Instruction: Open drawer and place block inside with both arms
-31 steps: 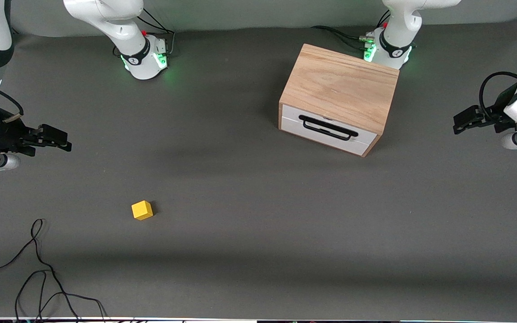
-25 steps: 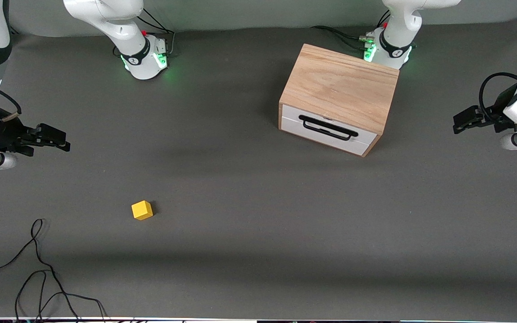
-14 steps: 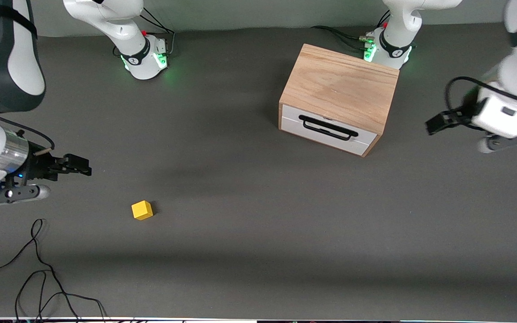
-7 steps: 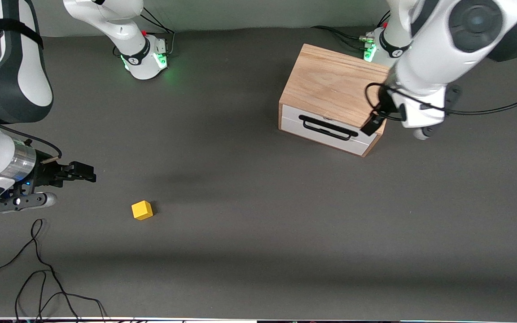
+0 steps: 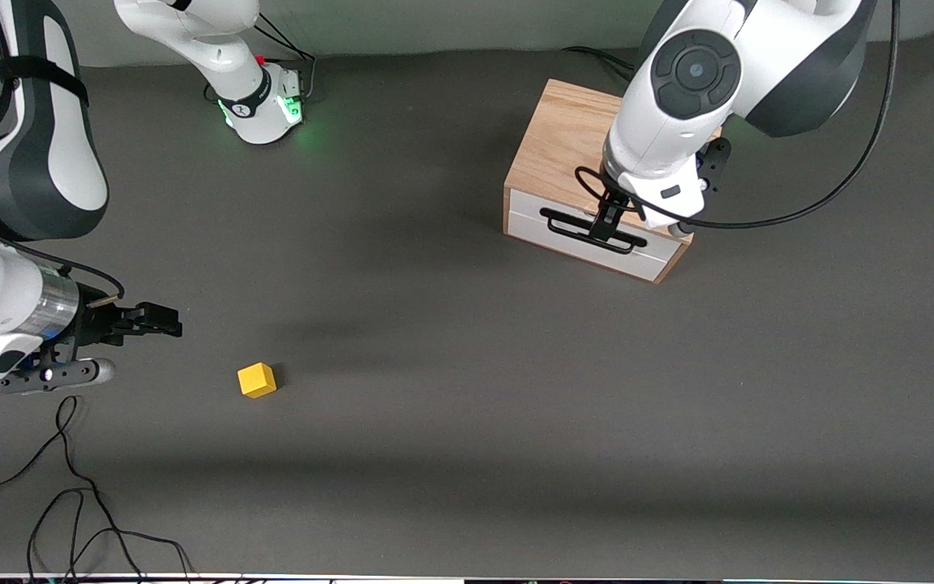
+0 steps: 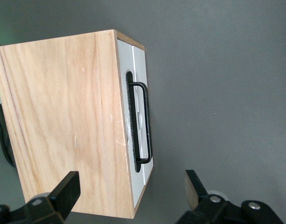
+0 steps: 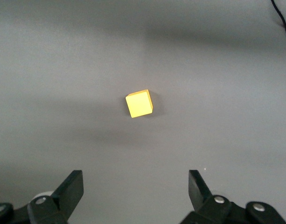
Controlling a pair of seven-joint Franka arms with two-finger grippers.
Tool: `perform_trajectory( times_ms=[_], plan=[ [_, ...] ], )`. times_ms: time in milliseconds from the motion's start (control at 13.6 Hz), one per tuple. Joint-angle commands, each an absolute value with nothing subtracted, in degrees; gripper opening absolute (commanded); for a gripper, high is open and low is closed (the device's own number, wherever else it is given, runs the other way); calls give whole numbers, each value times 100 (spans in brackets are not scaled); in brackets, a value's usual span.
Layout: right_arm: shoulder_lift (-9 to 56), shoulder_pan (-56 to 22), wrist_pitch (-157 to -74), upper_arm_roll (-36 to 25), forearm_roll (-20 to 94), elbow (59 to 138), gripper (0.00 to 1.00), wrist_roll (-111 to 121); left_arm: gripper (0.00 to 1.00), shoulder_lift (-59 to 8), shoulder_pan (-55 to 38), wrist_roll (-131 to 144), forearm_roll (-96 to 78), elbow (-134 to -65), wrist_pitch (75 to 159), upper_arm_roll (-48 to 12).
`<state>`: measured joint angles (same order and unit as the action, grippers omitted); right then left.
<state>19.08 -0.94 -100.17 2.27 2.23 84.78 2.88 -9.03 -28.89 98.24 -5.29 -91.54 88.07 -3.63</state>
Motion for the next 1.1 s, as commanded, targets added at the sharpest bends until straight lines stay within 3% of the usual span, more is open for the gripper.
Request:
perform_trajectory(
  times_ms=[0, 441, 1028],
  plan=[
    [2161, -210, -10230, 220, 132, 8402, 100, 176, 100, -1334, -3006, 10099, -580, -9044, 8789, -290],
    [2495, -264, -10642, 220, 105, 8429, 100, 228, 100, -1713, -3058, 10090, -493, -9904, 10070, -290],
    [2873, -290, -11003, 220, 88, 8437, 100, 246, 100, -2469, -3059, 10090, -299, -9984, 10459, -290]
  ],
)
